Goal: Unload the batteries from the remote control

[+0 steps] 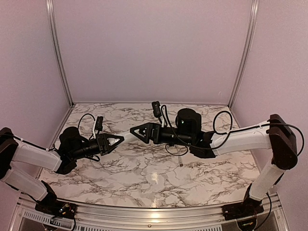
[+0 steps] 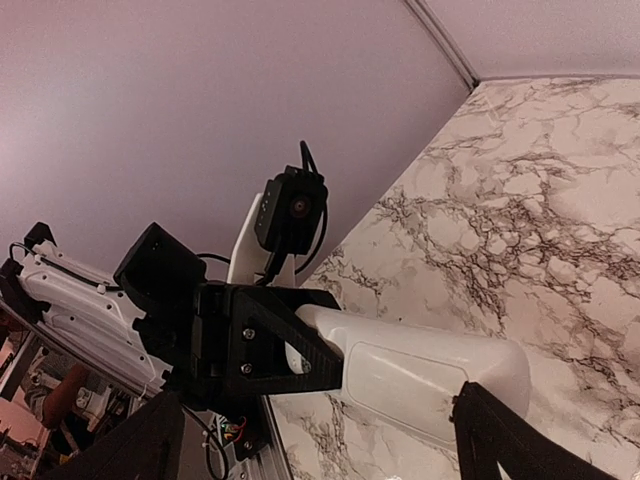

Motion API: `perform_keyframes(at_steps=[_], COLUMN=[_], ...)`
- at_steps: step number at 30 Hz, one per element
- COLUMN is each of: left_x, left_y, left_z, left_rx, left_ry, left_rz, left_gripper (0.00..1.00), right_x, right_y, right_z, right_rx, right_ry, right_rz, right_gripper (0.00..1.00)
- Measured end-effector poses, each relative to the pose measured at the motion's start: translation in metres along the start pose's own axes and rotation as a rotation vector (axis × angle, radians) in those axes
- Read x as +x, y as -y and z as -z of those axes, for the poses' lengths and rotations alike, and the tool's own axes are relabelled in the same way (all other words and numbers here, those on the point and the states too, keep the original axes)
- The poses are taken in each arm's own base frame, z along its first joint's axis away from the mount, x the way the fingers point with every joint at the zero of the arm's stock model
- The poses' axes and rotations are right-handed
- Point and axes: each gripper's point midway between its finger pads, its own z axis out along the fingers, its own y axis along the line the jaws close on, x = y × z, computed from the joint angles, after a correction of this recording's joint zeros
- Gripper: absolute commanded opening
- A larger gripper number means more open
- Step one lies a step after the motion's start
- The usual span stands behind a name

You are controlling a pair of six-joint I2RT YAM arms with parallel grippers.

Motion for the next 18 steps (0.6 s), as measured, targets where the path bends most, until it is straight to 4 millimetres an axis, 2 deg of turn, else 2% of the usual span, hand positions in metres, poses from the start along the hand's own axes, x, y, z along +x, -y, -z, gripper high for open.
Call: perform_keyframes(at_steps=[18], left_x=[0.0], left_y=[0.007], left_z=[0.006], left_rx=[0.03], left_ry=[0.004], left_rz=[-0.011], left_gripper=[0.0], right_x=[-0.002], right_y=[-0.011], right_z=[0.005], right_rx=[-0.122], right_ry=[0.001], right_rz=[-0.034], right_gripper=[0.92])
